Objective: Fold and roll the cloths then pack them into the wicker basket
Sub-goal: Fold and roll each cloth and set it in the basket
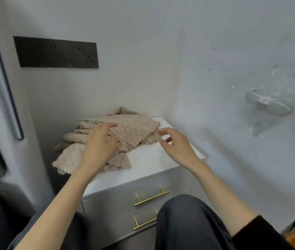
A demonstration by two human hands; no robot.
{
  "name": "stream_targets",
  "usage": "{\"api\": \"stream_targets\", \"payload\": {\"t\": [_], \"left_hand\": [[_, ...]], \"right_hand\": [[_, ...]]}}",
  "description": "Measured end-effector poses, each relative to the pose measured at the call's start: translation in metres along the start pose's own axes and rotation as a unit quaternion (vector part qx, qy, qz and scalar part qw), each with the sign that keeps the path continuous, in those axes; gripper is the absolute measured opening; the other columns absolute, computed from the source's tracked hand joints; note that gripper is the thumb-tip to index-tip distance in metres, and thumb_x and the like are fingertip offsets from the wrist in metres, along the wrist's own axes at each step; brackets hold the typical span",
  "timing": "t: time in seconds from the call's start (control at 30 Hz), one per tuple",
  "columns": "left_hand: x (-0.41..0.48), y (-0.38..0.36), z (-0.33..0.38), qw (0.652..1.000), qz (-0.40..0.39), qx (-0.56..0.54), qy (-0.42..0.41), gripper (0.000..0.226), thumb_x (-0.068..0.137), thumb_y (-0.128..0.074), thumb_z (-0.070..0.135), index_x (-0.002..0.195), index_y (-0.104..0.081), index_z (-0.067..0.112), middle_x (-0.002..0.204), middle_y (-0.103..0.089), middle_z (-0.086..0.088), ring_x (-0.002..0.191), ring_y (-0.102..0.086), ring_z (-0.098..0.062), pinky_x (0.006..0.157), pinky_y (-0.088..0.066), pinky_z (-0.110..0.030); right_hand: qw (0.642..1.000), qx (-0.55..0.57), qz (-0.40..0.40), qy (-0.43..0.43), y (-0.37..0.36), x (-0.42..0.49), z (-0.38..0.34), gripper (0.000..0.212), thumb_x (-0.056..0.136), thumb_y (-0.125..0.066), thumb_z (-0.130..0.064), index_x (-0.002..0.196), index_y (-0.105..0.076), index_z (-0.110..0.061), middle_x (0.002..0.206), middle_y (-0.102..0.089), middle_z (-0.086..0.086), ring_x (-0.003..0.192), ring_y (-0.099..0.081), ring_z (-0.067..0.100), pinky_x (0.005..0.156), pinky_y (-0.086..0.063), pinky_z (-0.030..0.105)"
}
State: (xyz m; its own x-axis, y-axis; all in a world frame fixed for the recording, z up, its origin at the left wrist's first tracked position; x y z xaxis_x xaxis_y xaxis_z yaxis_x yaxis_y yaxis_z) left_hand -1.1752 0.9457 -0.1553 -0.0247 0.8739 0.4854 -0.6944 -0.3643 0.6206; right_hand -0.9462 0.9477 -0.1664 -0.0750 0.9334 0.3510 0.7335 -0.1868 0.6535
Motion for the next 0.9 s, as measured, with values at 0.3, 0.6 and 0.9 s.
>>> {"api": "stream_targets", "payload": {"t": [0.3, 0.6, 0.9], "left_hand": [[0.027, -0.038, -0.043, 0.982, -0.036, 0.181, -0.037, 0.04, 0.096, -0.044, 0.014, 0.136, -0.05, 0.014, 0.148, -0.038, -0.004, 0.141, -0.024, -0.023, 0.116, -0.015, -0.041], [0.038, -0.053, -0.061, 0.974, -0.035, 0.217, -0.055, 0.044, 0.097, -0.04, 0.016, 0.14, -0.044, 0.023, 0.151, -0.033, 0.003, 0.141, -0.023, -0.016, 0.116, -0.012, -0.034], [0.041, -0.051, -0.063, 0.972, -0.038, 0.228, -0.035, 0.037, 0.098, -0.039, 0.019, 0.132, -0.054, 0.021, 0.147, -0.037, 0.004, 0.137, -0.028, -0.016, 0.112, -0.018, -0.03]], "right_hand": [[0.995, -0.057, -0.071, 0.051, -0.082, 0.059, -0.005, 0.031, 0.094, -0.047, -0.013, 0.122, -0.06, -0.021, 0.126, -0.055, -0.002, 0.107, -0.056, 0.01, 0.091, -0.046, 0.028], [0.972, -0.193, 0.036, 0.128, -0.131, 0.08, 0.015, 0.036, 0.089, -0.06, -0.03, 0.122, -0.051, -0.019, 0.117, -0.049, -0.002, 0.106, -0.046, 0.017, 0.083, -0.044, 0.031], [0.997, 0.011, 0.028, 0.068, -0.12, 0.098, 0.033, 0.014, 0.084, -0.071, -0.03, 0.097, -0.072, -0.026, 0.092, -0.061, -0.018, 0.086, -0.055, 0.0, 0.075, -0.045, 0.019]]}}
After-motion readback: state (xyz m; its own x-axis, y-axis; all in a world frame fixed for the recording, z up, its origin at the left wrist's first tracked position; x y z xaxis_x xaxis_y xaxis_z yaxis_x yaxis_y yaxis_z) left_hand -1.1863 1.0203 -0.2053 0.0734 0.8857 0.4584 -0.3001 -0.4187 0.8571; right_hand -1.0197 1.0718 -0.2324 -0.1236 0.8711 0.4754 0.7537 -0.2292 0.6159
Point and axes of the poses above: each hand's wrist, its own x-axis towards the middle knuckle, its own y-axis out of the back of the hand, z = x × y, the point moved 4 cm from there along x, towards the middle knuckle
